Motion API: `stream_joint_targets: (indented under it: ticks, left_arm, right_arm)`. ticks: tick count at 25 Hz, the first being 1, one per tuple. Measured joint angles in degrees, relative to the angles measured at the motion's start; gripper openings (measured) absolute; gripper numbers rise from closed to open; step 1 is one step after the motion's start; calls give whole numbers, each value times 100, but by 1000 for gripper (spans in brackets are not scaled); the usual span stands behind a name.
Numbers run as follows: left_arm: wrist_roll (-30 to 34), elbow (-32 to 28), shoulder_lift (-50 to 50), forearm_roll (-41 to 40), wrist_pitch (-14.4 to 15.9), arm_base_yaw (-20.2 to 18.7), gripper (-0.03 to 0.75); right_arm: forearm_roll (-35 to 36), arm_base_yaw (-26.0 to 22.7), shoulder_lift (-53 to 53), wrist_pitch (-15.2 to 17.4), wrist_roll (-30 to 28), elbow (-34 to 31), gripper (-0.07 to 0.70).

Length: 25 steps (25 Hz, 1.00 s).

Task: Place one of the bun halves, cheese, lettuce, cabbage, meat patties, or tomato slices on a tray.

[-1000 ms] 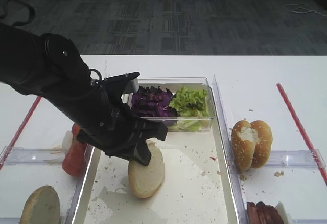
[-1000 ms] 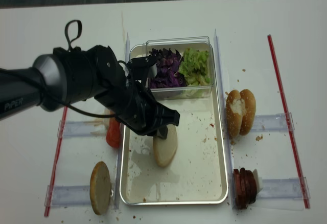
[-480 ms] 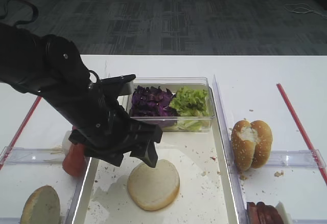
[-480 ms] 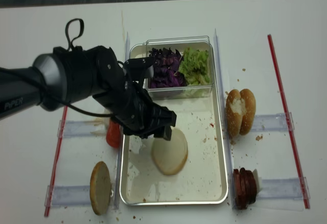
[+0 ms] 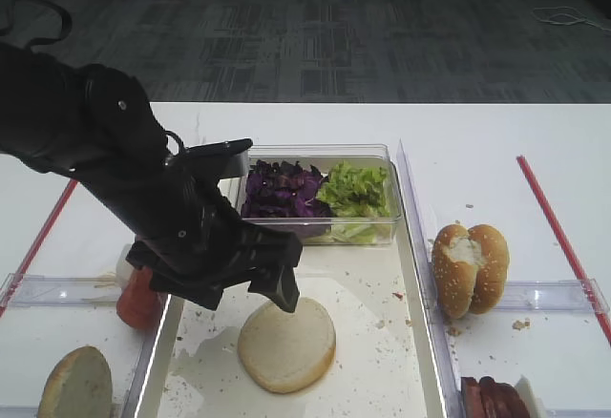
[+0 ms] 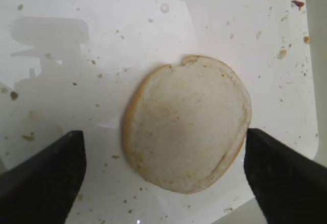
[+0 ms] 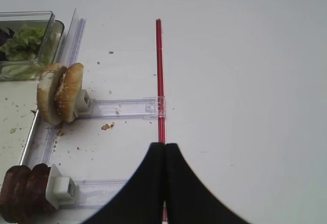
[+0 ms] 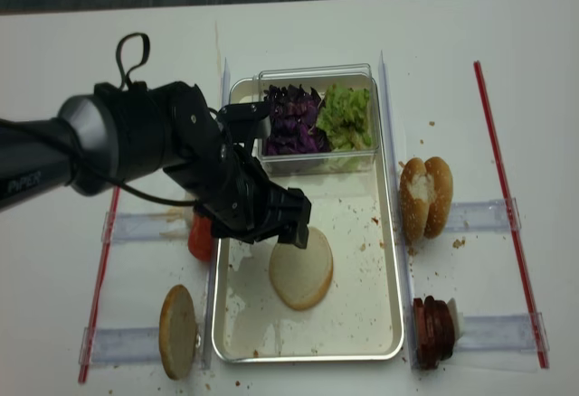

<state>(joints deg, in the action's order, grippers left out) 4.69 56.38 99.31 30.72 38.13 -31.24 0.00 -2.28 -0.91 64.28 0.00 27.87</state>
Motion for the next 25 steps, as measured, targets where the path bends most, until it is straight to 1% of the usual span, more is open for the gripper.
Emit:
stream_joint_targets:
  ticks: [5, 7, 11, 13, 18, 20, 21, 25]
  left_arm:
    - [0, 12, -283, -12, 42, 0, 613]
    - [0, 33, -565, -12, 136, 0, 613]
    - [-8, 114, -1135, -24, 465, 0, 613]
    - [-35, 130, -1437, -24, 574, 0, 613]
    - [-182, 137, -1918, -63, 729, 0, 613]
    - [-390, 137, -1955, -383, 860, 0, 613]
    - [-598, 137, -1955, -704, 945, 0, 613]
    - [-1656, 137, -1955, -2337, 1456, 0, 613]
  right_arm:
    - [0, 0, 0, 0, 0, 0, 308]
    - [0, 0, 0, 0, 0, 0, 308]
    - [0, 0, 0, 0, 0, 0, 308]
    - [0, 0, 0, 0, 0, 0, 308]
    - [0, 0, 0, 0, 0, 0, 308]
    - [0, 0, 0, 0, 0, 0, 308]
    - [0, 0, 0, 0, 0, 0, 308]
    - [0, 0, 0, 0, 0, 0, 308]
